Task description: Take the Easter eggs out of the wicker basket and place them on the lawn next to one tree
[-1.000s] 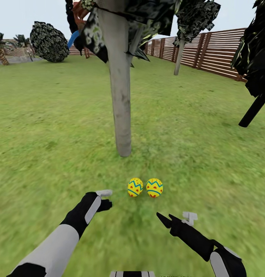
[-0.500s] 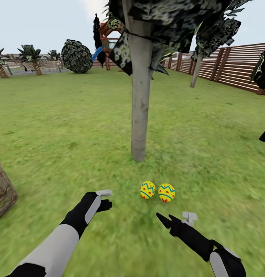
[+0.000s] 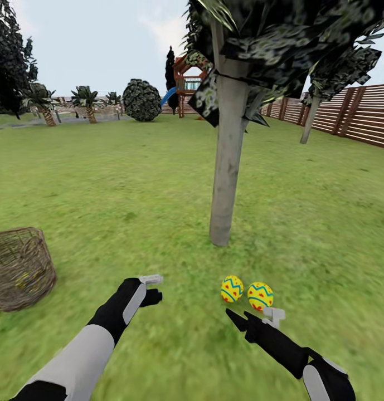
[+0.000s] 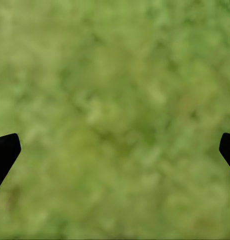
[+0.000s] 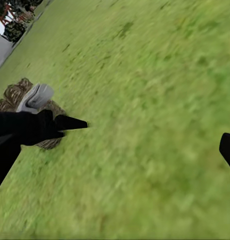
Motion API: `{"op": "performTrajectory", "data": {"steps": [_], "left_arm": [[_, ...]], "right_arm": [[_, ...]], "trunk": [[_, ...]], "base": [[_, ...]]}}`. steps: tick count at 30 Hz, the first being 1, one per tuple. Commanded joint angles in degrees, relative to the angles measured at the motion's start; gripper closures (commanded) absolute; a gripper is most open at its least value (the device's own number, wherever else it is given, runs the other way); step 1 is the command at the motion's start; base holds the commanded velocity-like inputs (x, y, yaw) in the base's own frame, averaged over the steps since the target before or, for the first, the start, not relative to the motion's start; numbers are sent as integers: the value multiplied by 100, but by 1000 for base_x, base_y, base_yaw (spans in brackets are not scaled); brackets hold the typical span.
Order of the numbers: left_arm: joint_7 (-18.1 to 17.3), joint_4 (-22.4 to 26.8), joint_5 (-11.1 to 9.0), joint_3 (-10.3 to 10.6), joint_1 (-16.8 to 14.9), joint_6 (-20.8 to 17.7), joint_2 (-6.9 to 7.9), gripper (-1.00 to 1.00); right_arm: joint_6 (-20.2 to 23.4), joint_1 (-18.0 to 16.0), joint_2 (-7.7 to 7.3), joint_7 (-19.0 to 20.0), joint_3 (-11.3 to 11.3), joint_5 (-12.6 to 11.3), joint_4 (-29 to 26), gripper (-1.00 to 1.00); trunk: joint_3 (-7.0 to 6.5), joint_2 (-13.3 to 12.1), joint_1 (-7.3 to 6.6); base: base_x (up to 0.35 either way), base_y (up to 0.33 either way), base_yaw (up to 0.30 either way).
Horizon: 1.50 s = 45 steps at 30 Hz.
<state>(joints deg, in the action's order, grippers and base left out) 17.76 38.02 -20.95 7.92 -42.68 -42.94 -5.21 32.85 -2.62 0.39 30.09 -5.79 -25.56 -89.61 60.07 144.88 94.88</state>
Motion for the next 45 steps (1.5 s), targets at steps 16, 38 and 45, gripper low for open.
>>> {"op": "performTrajectory", "data": {"steps": [16, 38, 45], "left_arm": [[52, 10, -63, 18, -12, -12, 5, -100], [52, 23, -66, 17, -12, -15, 46, -100], [52, 23, -67, 17, -7, -17, 45, -100]], "right_arm": [[46, -2, 5, 5, 0, -28, 15, -100], [46, -11, 5, -3, 3, -25, 117, -100], [46, -11, 5, -3, -9, -28, 119, -100]], "trunk": [[-422, -20, -42], [-1005, -49, -99], [-1189, -58, -117]], "base": [[0, 0, 262], [0, 0, 263], [0, 0, 263]]}}
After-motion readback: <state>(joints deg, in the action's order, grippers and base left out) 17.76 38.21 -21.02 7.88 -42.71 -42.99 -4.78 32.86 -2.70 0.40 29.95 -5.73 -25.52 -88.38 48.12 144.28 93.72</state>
